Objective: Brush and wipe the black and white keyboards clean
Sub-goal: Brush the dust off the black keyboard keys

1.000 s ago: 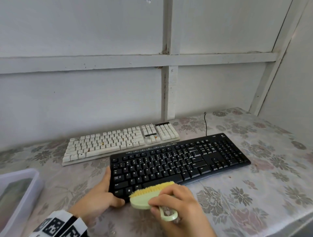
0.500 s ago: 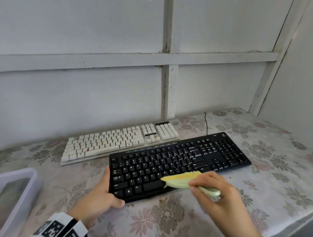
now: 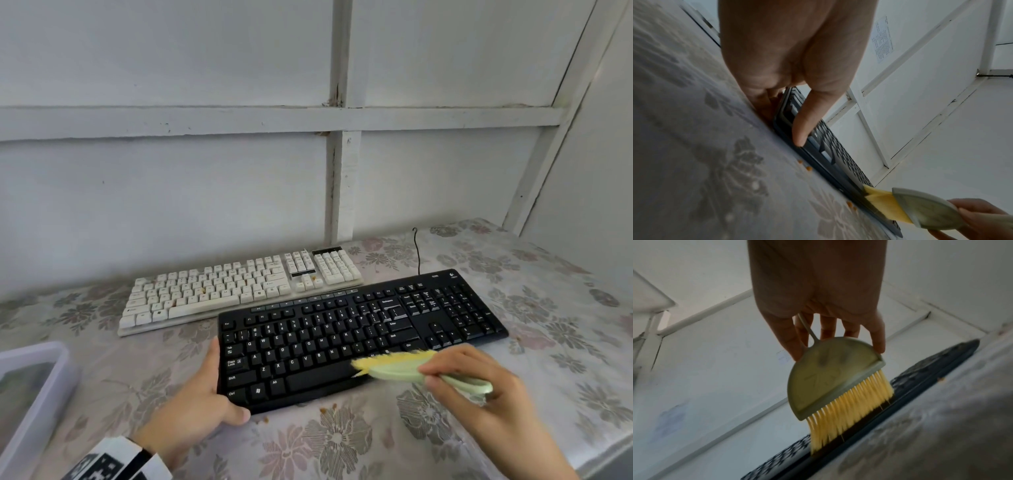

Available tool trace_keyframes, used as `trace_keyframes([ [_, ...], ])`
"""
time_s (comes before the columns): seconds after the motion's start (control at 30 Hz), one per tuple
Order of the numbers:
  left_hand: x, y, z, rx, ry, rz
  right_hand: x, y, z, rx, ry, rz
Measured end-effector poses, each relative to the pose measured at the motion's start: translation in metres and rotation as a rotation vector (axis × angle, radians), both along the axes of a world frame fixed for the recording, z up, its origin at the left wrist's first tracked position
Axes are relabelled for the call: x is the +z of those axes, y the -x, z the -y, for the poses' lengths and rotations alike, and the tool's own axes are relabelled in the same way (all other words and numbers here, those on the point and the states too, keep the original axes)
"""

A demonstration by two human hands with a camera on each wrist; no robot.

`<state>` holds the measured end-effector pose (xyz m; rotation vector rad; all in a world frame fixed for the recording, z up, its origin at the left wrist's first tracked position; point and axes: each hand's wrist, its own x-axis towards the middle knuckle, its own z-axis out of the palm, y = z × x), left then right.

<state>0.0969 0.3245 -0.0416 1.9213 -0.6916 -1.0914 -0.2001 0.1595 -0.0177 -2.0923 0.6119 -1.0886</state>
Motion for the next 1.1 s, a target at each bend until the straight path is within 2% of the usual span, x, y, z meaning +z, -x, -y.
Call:
trace_keyframes([
  [0.07, 0.003, 0.002, 0.000, -0.004, 0.006, 0.008, 0.002, 0.003, 0.003, -0.030, 0.029, -0.012],
  [0.2, 0.006, 0.005, 0.001, -0.007, 0.015, 0.014, 0.008, 0.000, -0.004, 0.099, -0.029, -0.015],
  [0.43, 0.002, 0.003, 0.001, -0.004, 0.033, 0.027, 0.011, 0.027, 0.032, -0.076, -0.190, 0.041],
  [0.63, -0.002, 0.001, 0.001, 0.008, 0.023, 0.020, 0.015, 0.032, 0.032, -0.030, -0.234, 0.038],
  [0.8, -0.006, -0.001, 0.001, 0.016, 0.027, 0.019, 0.015, 0.046, 0.051, -0.187, -0.192, 0.019],
  [1.0, -0.002, 0.002, 0.003, 0.005, 0.076, 0.063, 0.016, 0.051, 0.055, -0.059, -0.191, -0.008],
  [1.1, -0.002, 0.002, 0.002, -0.001, 0.088, 0.054, 0.013, 0.060, 0.068, -0.135, -0.222, 0.002],
])
